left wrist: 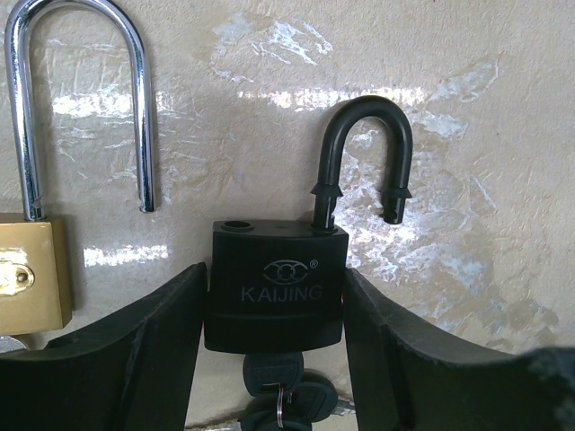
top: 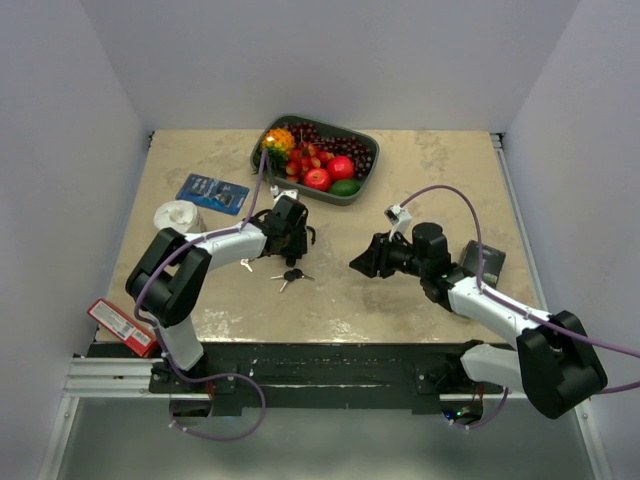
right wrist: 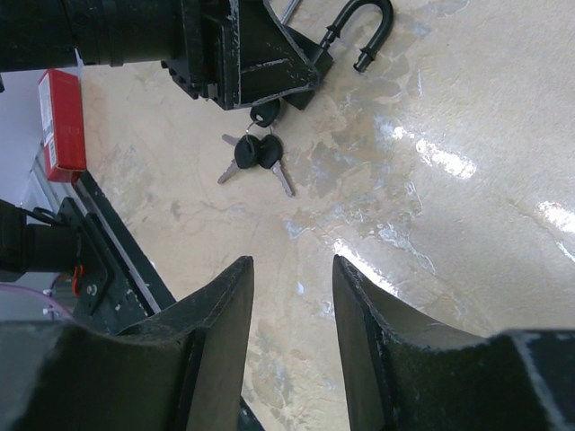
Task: Unlock with the key
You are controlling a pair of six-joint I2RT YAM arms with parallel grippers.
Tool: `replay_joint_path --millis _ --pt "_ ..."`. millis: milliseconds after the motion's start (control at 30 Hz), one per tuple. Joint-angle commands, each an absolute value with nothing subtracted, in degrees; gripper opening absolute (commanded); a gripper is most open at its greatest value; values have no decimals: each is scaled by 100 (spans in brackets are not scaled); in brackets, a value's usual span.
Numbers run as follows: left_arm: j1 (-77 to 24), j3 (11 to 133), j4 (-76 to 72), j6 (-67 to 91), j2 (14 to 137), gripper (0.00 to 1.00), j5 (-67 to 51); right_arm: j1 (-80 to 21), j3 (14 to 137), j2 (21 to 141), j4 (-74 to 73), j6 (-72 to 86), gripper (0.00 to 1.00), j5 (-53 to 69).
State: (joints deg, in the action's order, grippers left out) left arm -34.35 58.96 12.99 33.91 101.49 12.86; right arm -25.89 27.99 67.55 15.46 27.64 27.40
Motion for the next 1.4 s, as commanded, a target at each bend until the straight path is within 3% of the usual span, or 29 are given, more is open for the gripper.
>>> replay_joint_path --millis 0,167,333,500,867,1200,1367 --pt "-3384 5783 1362 3454 10081 40 1441 -2610 2786 6653 1749 2768 46 2575" --pt "-3384 5809 1318 3349 10046 65 1450 -2610 2795 6618 1740 2769 51 2549" --pt "-3384 5827 1266 3226 9932 77 1485 -2602 2804 6609 1731 2760 56 2531" --pt "-3384 5722 1020 3024 9581 99 1530 -2602 2804 6618 1775 2777 59 2505" --pt "-3217 4957 -395 2408 8069 99 1125 -2444 2988 6724 1881 2795 65 1785" --pt "-1462 4544 -361 3031 6612 99 45 -1521 3304 6592 1468 2672 66 1424" --pt "-800 4456 -237 2937 5828 100 -369 -1204 3454 5917 934 2550 66 994"
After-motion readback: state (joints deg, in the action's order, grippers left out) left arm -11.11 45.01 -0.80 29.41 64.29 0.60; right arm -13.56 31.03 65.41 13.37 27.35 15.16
